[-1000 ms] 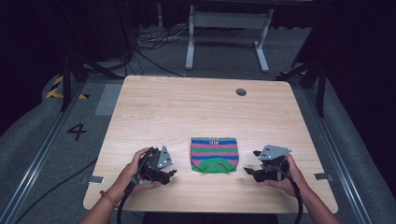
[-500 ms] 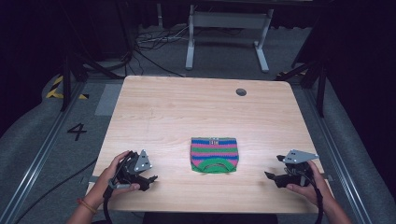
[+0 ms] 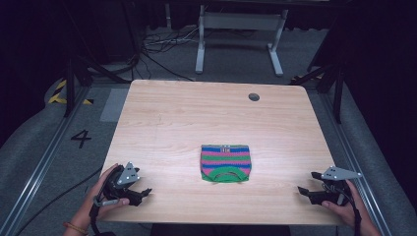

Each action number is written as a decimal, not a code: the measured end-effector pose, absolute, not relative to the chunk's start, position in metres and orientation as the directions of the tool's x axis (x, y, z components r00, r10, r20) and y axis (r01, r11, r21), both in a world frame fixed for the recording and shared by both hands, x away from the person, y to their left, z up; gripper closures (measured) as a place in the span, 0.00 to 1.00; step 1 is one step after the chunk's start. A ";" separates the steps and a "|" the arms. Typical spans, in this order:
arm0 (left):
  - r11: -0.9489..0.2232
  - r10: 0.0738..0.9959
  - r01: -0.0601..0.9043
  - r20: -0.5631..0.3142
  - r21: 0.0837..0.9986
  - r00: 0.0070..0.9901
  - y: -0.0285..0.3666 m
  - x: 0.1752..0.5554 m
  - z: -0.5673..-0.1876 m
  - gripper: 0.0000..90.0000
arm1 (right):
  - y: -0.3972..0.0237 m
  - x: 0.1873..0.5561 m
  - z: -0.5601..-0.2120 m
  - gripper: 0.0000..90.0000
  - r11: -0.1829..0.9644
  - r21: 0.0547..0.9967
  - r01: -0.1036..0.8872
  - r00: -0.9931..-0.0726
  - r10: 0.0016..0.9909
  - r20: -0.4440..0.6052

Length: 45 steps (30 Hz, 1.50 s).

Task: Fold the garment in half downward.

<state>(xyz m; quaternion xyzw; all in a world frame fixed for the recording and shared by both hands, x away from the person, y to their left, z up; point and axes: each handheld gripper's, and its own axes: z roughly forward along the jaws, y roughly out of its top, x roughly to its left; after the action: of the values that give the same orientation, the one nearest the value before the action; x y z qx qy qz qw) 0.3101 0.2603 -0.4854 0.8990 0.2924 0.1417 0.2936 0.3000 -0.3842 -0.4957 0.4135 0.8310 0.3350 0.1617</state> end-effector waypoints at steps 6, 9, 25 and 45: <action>-0.608 0.638 0.481 0.028 0.632 0.770 0.272 0.308 -0.492 0.20 | -0.395 0.294 -0.504 0.20 0.386 0.713 0.585 -0.575 0.818 0.029; -0.565 0.657 0.516 -0.027 0.644 0.754 0.279 0.309 -0.497 0.19 | -0.397 0.293 -0.505 0.19 0.381 0.719 0.581 -0.574 0.818 0.030; -0.532 0.674 0.517 -0.035 0.670 0.738 0.280 0.306 -0.500 0.16 | -0.398 0.294 -0.505 0.17 0.387 0.718 0.579 -0.579 0.815 0.028; -0.533 0.674 0.518 -0.034 0.669 0.738 0.281 0.306 -0.500 0.16 | -0.398 0.295 -0.505 0.17 0.383 0.718 0.581 -0.574 0.818 0.028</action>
<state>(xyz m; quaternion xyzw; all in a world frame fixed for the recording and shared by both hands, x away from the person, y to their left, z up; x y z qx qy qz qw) 0.3062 0.2806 -0.5004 0.8679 0.3433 0.1148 0.3401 0.2951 -0.3980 -0.5053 0.4295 0.8143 0.3522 0.1685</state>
